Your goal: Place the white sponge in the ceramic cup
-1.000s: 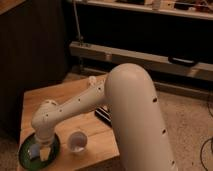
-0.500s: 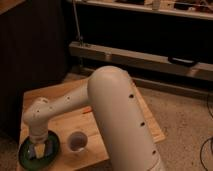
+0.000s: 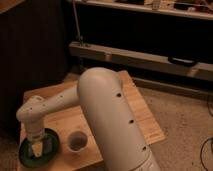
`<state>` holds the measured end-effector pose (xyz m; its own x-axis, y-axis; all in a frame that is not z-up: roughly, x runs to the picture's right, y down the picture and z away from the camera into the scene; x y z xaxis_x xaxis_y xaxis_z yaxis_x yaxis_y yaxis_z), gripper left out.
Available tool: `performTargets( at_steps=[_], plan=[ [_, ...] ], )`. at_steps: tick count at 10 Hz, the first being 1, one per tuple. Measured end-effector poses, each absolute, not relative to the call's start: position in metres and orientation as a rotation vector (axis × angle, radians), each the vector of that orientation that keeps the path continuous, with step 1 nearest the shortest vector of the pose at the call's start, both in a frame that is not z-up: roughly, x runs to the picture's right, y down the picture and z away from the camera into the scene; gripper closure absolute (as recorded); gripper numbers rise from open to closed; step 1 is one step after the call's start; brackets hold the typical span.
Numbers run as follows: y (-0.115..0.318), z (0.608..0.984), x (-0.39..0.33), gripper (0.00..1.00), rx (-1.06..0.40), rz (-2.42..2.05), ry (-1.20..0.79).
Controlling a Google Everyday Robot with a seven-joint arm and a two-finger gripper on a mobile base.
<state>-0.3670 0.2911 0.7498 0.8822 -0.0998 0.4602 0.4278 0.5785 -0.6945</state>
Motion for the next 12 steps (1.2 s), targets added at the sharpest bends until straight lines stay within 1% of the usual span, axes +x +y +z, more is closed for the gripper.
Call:
performTargets(
  at_steps=[3, 5, 6, 9, 10, 12],
  plan=[
    [0.29, 0.75, -0.367, 0.71, -0.902, -0.317, -0.396],
    [0.285, 0.746, -0.365, 0.93, -0.919, -0.33, -0.349],
    [0.278, 0.737, -0.371, 0.99, -0.927, -0.352, -0.31],
    [0.242, 0.704, -0.383, 1.0, -0.935, -0.388, -0.248],
    [0.227, 0.688, -0.39, 1.0, -0.931, -0.399, -0.25],
    [0.206, 0.669, -0.391, 1.0, -0.914, -0.392, -0.262]
  ],
)
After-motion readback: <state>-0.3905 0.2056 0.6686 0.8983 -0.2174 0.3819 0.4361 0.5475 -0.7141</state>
